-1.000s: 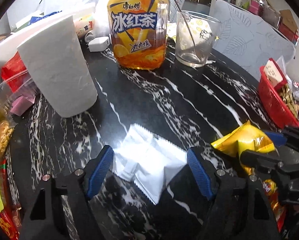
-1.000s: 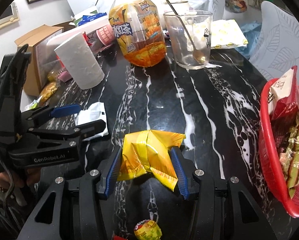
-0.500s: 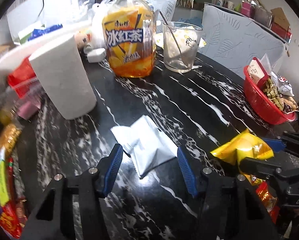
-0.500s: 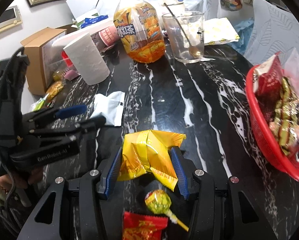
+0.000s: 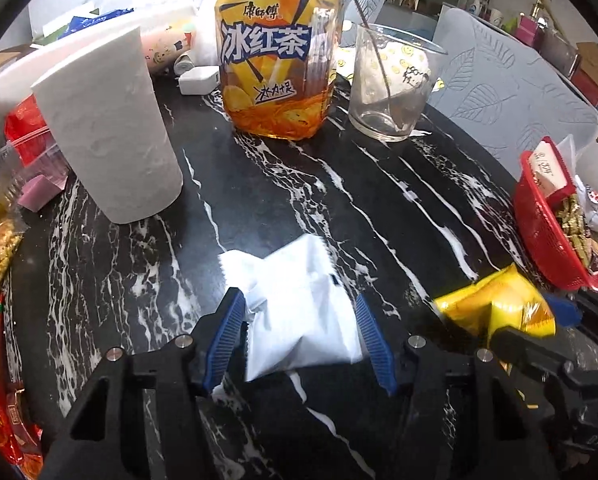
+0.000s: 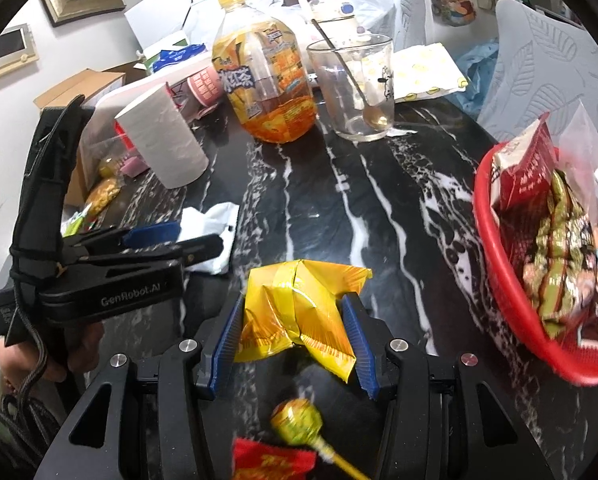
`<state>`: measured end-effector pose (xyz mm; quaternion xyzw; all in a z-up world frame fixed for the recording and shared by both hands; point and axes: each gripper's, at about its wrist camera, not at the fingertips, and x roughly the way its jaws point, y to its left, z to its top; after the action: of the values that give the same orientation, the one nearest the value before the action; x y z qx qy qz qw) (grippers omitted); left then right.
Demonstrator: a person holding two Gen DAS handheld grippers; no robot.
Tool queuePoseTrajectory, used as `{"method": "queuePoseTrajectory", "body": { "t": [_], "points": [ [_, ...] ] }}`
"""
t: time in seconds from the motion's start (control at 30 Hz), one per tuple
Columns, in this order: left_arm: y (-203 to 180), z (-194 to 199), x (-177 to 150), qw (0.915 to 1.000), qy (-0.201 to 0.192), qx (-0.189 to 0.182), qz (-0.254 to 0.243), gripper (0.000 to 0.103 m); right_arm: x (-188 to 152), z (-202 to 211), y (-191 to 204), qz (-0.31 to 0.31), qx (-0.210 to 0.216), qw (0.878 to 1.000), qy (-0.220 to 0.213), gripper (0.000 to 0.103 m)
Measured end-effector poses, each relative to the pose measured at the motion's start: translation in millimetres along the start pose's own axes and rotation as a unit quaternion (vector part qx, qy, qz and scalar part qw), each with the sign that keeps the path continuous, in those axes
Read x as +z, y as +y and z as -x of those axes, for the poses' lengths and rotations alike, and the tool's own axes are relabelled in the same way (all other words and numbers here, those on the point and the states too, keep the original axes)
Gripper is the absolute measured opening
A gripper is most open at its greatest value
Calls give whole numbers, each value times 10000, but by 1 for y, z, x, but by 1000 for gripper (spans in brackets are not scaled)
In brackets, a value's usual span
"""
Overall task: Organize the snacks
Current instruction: 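Grasp the white pillow packet with the left tool while the right tool holds the yellow bag, then carry the white packet with the left tool while the right tool carries the yellow bag to the basket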
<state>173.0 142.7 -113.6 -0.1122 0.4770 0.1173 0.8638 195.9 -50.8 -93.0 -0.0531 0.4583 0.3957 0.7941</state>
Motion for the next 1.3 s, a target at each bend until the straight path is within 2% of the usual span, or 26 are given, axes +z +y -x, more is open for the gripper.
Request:
{"method": "queuePoseTrajectory", "body": {
  "t": [0.2,0.37,0.4,0.43,0.53,0.73,0.93,1.3],
  "points": [
    [6,-11,1,9996,146,-73,213,58,16,-14,-6,144,-85,9999,-8,49],
    [4,-11,-1,9999,-2,27,168,58,25,-25,-6,252,-88,9996,14,49],
    [1,-12,-2,9999,-16,114,68,55,26,-27,-7,265,-87,9996,27,49],
    [-1,-12,-3,9998,-38,198,-14,46,26,-29,-7,275,-87,9996,37,49],
    [-4,-10,-3,9999,-62,107,-56,37,27,-35,-7,301,-88,9995,72,49],
    [-8,-5,-10,10000,-8,5,-54,34,28,-37,-8,287,-54,9995,87,50],
    [-10,15,-29,10000,7,-77,38,33,24,-24,-3,304,-50,9995,12,50],
    [-35,83,-68,9993,-326,-147,-90,33,-8,28,19,206,59,9994,-256,50]
  ]
}}
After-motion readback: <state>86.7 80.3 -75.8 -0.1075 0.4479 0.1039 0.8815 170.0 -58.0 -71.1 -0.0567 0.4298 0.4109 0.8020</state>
